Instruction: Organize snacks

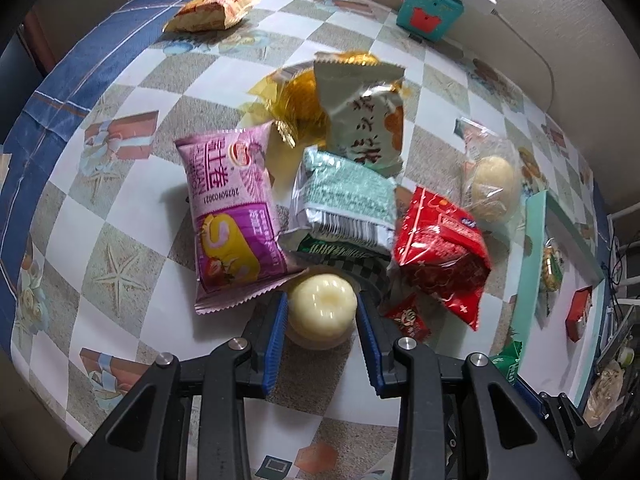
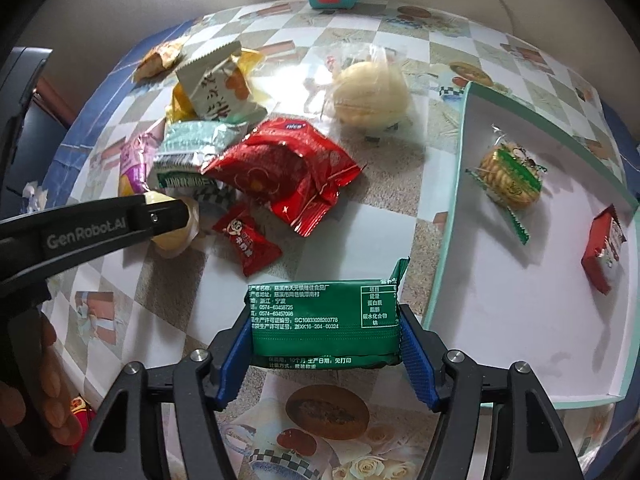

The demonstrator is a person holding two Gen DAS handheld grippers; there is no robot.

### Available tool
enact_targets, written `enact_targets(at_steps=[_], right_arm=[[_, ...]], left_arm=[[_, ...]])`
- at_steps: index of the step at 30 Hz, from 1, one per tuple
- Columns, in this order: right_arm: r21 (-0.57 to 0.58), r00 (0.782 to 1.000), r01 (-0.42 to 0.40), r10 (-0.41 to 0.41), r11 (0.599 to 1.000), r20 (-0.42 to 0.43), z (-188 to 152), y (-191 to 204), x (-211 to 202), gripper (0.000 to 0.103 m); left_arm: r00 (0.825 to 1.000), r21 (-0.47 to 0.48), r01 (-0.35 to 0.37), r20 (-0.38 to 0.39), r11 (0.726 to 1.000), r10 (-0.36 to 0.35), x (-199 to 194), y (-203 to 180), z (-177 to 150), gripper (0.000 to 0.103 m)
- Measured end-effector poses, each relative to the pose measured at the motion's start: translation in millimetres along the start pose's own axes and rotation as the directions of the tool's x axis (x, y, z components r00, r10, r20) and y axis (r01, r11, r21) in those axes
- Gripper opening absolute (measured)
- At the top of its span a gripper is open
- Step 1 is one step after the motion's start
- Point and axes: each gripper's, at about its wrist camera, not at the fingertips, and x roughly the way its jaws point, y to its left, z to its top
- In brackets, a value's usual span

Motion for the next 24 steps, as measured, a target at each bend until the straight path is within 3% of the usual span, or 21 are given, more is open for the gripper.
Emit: enact_targets(at_steps=[5,6,7,12,17,20,22,24], right_arm=[[0.015,0.999,-0.006,0.005,1.000,0.037,6,-5,-16,0.070],[0.017,0.999,-0.006,0.005,1.000,0.044,7,-5,-19,0.070],[0.017,0.999,-0.006,0.005,1.000,0.051,8,-5,-22,0.070],[0.012,0.998,-0.004,0.003,1.000,0.069,8,-4,-29,0.070],[0.017,0.998,-0.003,0.002,1.000,0.058,1,-2,-22,0.070],[0.026,0.998,-0.006,0.004,1.000,0.058,1,-4,-22,0.070],[0.030,0.998,-0.007,0.005,1.000,0.057,1,-5,-21,0.070],[0.035,0.998,-0.010,0.008,0.999,0.055,2,-7,-20,0.070]], left_arm=[[0.999,-0.001,0.008,0.040,1.000,-0.008,-17,3,3,0.035],[0.999,-0.001,0.010,0.050,1.000,-0.010,-21,2,4,0.030],[0.998,0.000,0.011,0.057,1.000,-0.011,-23,2,4,0.019],[0.997,0.016,0.020,0.079,1.000,-0.021,-33,2,0,0.018],[0.998,0.000,0.028,0.055,1.000,-0.028,-19,-1,4,0.018],[0.998,-0.020,0.042,0.040,0.999,-0.041,-11,1,6,0.024],[0.998,-0.015,0.050,0.033,0.999,-0.049,-8,-2,5,0.043],[0.998,-0.002,0.062,0.031,0.998,-0.062,-5,-7,5,0.044]])
